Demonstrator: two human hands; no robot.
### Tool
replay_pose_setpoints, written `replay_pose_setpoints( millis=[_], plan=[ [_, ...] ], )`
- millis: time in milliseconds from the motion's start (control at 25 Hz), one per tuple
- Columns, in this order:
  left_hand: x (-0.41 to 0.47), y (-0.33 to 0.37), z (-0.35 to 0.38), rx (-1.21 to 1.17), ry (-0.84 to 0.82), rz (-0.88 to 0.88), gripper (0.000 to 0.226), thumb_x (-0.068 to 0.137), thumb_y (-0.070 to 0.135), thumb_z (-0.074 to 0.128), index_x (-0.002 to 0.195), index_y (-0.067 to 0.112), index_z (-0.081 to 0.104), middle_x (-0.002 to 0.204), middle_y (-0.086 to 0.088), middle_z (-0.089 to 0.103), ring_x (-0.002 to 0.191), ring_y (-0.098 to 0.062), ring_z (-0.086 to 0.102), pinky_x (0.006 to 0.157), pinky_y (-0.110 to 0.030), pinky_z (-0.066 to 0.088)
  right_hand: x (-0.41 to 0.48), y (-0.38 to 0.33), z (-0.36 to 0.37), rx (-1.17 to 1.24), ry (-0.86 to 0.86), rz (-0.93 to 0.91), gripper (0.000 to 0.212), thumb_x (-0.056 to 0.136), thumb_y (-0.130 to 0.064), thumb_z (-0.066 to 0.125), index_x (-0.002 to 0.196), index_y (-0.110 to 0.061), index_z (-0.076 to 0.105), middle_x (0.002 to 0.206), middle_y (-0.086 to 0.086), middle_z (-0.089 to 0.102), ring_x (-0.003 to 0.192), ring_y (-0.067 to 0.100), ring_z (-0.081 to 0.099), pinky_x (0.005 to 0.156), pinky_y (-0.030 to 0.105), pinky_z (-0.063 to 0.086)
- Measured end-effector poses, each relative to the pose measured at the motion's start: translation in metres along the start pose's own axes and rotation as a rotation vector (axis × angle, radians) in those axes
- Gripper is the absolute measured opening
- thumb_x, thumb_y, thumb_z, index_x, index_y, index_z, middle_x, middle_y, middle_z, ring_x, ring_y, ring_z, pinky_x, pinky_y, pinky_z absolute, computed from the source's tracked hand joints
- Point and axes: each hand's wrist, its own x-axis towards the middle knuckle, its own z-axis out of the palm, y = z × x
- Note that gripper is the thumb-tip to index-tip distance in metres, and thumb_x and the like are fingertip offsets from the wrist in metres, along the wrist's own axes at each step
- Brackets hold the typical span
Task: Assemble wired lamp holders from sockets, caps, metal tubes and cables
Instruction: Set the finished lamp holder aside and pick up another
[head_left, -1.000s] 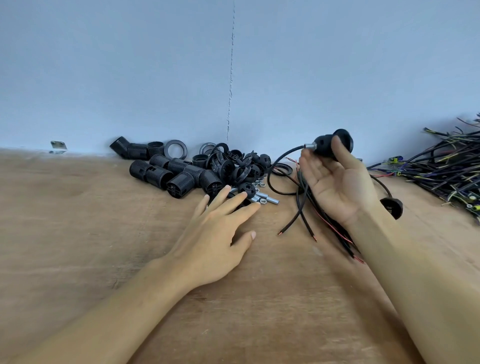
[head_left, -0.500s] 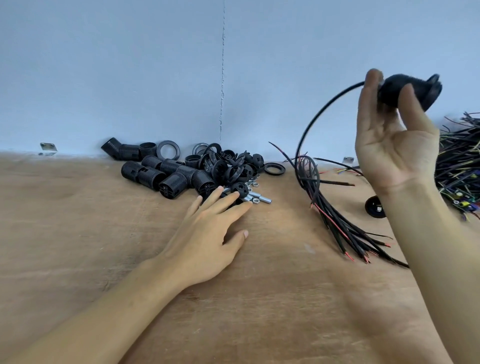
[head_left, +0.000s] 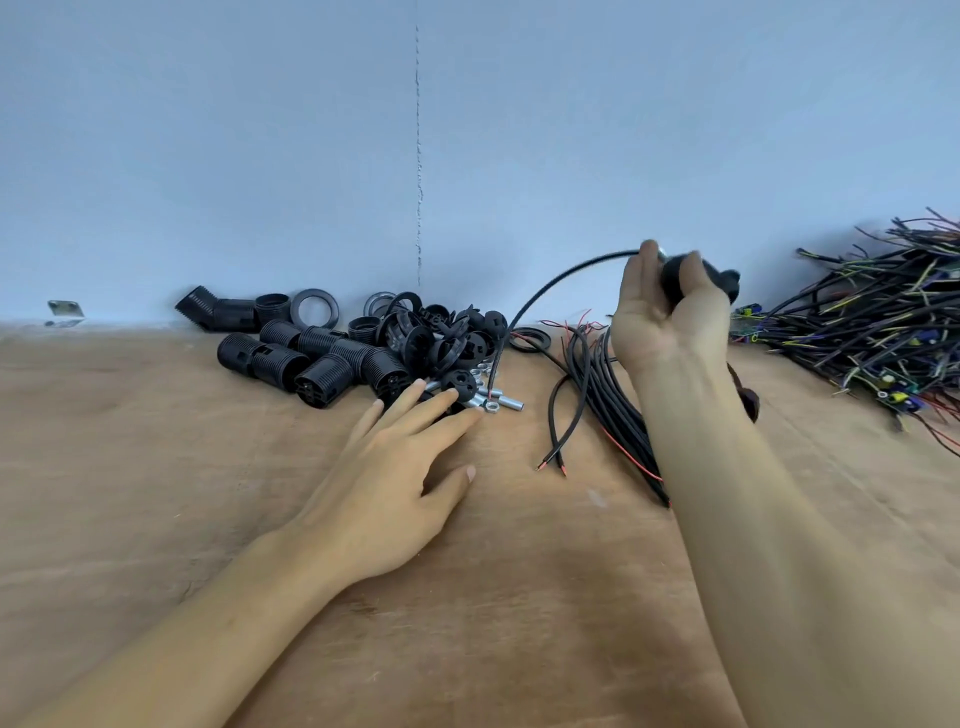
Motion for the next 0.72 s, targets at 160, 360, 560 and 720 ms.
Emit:
replay_pose_setpoints(
  millis=[160, 360, 560, 720],
  plan=[
    [0.0, -0.003, 0.003, -0.008, 0.021, 0.016, 0.056, 0.1, 0.048, 0.053, 0.154, 0.045, 0.037, 0.165, 0.02, 0.026, 0.153, 0.002, 0.0, 0.125, -0.034, 0.003, 0.007, -0.013, -0.003, 0.04, 0.222, -0.023, 0.032, 0.105, -0.036, 0.047, 0.089, -0.009, 0.052, 0.117, 0.01, 0.061, 0.108, 0.021, 0.071, 0.092, 0.033, 0.057],
    [0.0, -0.005, 0.007, -0.013, 0.057, 0.024, 0.056, 0.1, 0.044, 0.058, 0.153, 0.044, 0.041, 0.164, 0.017, 0.03, 0.148, 0.005, 0.002, 0.123, -0.032, 0.005, 0.005, -0.006, -0.025, -0.043, 0.289, -0.021, 0.054, 0.103, -0.047, 0.047, 0.135, -0.004, 0.05, 0.131, 0.004, 0.06, 0.111, 0.018, 0.069, 0.096, 0.029, 0.055],
    [0.0, -0.006, 0.007, -0.016, 0.063, 0.025, 0.055, 0.101, 0.04, 0.057, 0.153, 0.044, 0.04, 0.164, 0.018, 0.03, 0.148, 0.007, 0.005, 0.123, -0.031, 0.005, 0.011, 0.012, -0.034, -0.125, 0.205, 0.104, 0.051, 0.1, -0.041, 0.058, 0.133, -0.003, 0.051, 0.118, 0.011, 0.065, 0.08, 0.021, 0.071, 0.072, 0.031, 0.062],
    [-0.001, -0.007, 0.008, -0.033, 0.093, 0.02, 0.055, 0.1, 0.031, 0.06, 0.152, 0.042, 0.044, 0.162, 0.015, 0.035, 0.152, 0.0, 0.021, 0.122, -0.028, 0.007, 0.022, 0.014, -0.044, -0.334, 0.196, 0.189, 0.039, 0.107, -0.023, 0.045, 0.141, -0.004, 0.047, 0.13, 0.01, 0.061, 0.082, 0.023, 0.07, 0.075, 0.033, 0.059]
  ],
)
